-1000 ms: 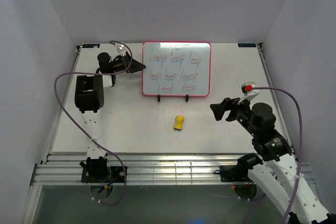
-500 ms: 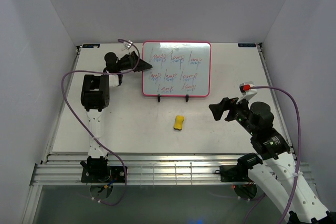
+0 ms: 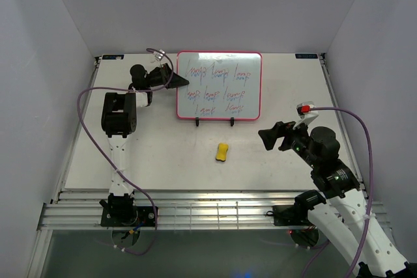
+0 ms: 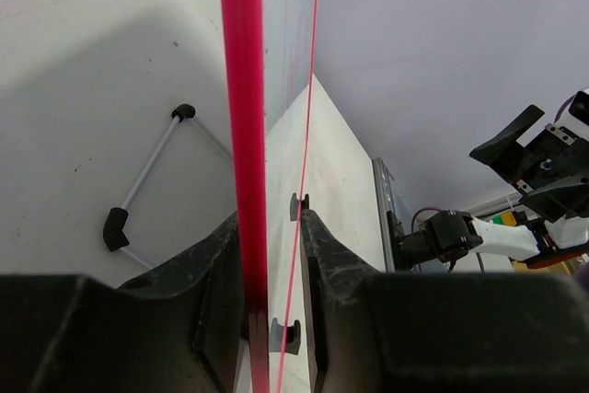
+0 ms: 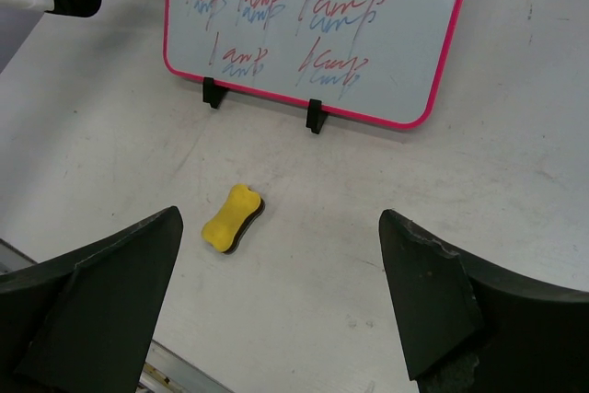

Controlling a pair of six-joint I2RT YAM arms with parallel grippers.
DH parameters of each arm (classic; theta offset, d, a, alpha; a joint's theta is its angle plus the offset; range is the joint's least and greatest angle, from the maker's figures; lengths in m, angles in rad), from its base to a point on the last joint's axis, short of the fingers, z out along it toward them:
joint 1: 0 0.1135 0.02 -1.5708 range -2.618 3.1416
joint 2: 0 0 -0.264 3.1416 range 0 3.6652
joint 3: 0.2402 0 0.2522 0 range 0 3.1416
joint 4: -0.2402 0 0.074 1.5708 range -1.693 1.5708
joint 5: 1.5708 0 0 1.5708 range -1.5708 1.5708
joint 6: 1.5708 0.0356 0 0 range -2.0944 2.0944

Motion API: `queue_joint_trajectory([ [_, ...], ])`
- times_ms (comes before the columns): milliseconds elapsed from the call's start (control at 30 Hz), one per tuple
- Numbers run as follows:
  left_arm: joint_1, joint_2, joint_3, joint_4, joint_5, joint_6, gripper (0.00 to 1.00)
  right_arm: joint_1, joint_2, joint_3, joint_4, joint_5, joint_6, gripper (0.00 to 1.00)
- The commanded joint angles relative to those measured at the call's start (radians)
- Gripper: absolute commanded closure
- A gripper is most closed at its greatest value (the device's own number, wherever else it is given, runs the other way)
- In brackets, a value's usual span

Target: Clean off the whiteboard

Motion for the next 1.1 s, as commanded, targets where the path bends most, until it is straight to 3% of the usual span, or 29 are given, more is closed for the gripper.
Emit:
queue_joint_trajectory([
  [0,-0.003,-0.018,0.045,-0.001,0.01,0.011,0.62,0.003,-0.003,-0.01,0.054,-0.022,0.002,0.07],
  [167,-0.002,-0.018,0.047,-0.007,0.012,0.012,0.67,0.003,-0.003,-0.012,0.057,-0.025,0.004,0.07],
  [467,-0.009,-0.015,0.022,-0.004,0.007,0.02,0.66,0.003,-0.003,-0.013,0.054,-0.024,0.002,0.07],
  [900,-0.014,-0.004,0.03,-0.004,0.009,0.012,0.76,0.003,-0.006,-0.015,0.053,-0.021,0.001,0.06],
  [1033,-0.014,-0.006,0.019,0.01,0.01,0.009,1.0,0.003,-0.003,-0.013,0.051,-0.021,-0.001,0.06],
  [1067,-0.014,-0.006,0.016,0.012,0.01,0.008,1.0,0.003,-0.003,-0.012,0.051,-0.021,-0.003,0.06],
])
